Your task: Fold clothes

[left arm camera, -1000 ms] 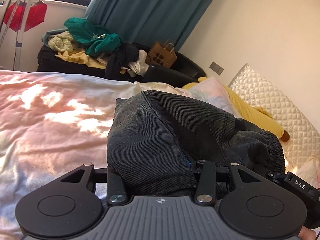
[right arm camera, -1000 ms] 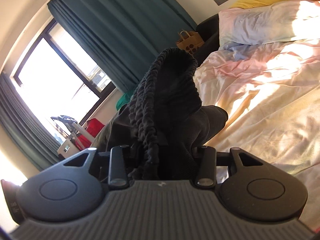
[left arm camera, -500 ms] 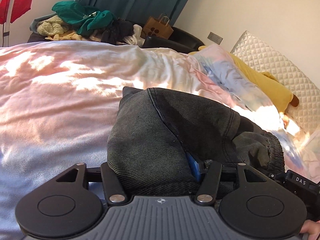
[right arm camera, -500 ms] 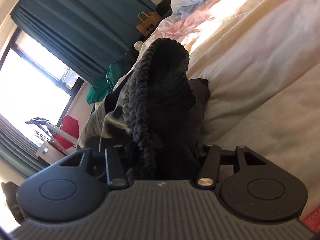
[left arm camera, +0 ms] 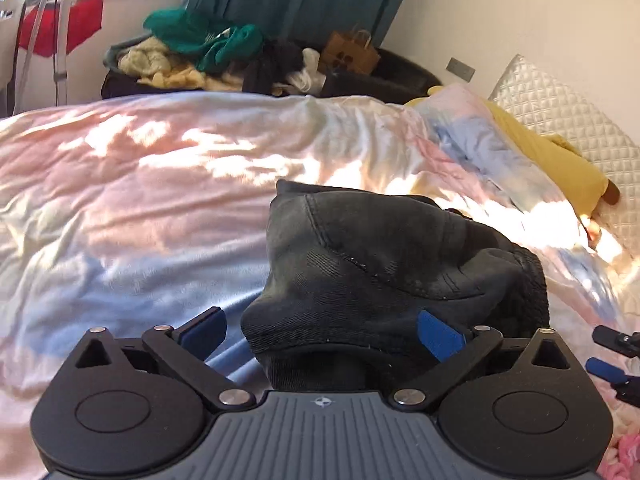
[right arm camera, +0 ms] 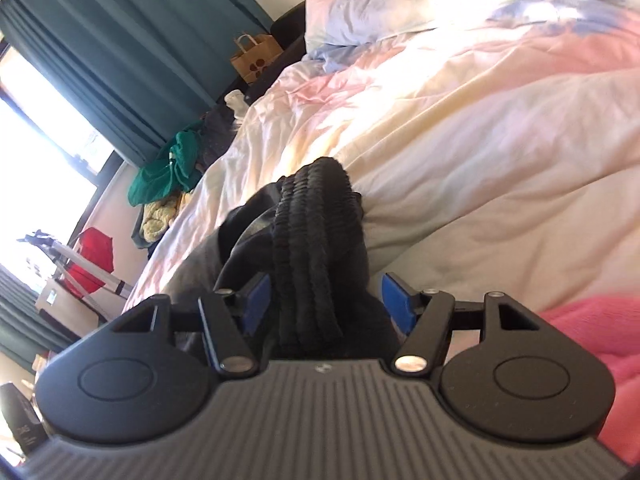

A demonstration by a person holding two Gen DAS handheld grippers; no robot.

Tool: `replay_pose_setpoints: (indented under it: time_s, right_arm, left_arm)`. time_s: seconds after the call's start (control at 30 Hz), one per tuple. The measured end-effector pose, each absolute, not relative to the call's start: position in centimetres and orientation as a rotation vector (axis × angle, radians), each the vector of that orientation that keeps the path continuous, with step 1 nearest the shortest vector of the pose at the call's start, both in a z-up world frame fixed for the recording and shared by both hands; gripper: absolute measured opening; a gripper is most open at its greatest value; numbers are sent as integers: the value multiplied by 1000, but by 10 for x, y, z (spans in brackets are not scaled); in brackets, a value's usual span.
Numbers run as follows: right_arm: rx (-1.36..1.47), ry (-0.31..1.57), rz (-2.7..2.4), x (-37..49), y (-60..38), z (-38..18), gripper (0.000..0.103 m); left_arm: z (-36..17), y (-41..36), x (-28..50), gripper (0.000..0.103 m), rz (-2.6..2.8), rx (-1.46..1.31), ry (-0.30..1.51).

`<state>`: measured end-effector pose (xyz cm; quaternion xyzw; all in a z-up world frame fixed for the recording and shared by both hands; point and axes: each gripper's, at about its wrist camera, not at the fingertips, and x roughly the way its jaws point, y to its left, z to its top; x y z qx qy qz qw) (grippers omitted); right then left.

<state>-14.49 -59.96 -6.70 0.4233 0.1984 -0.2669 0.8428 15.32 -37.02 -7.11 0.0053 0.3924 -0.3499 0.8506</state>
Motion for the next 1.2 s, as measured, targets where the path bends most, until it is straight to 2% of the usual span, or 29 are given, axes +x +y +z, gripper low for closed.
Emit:
replay_pose_setpoints:
  time_s: [0.37,0.6,0.63,0.67,1.03,1.1,1.13,1.2]
  right_arm:
    - [608,388,-473,-188,-516,22,65]
    - [479,312,-405,-202,-432,55,68]
    - [459,306,-401,-204,-421,57,75]
    - [439,299,-399,-206,-409,58,76]
    - [311,269,-415,-200,-340,34,75]
    - [303,270,-429,-197,-334,25,82]
    - [299,271,-436,-195,-331,21,93]
    - [278,282,-455,-190,-329,12,97]
  left_arm:
    - [31,-296,38,103,-748,80,608]
    - [78,-234,-41,103,-734,78,458]
    - [81,-226,-49,103,-727,80,448]
    - [83,-218,-58,103,-720,81,439]
    - [62,-177,-93,103,-662,124,389]
    - [54,-177,-91,103,-656,138,385]
    - [50,-179,-89,103,-657,146,388]
    - [40,-181,-84,103,-658,155,392]
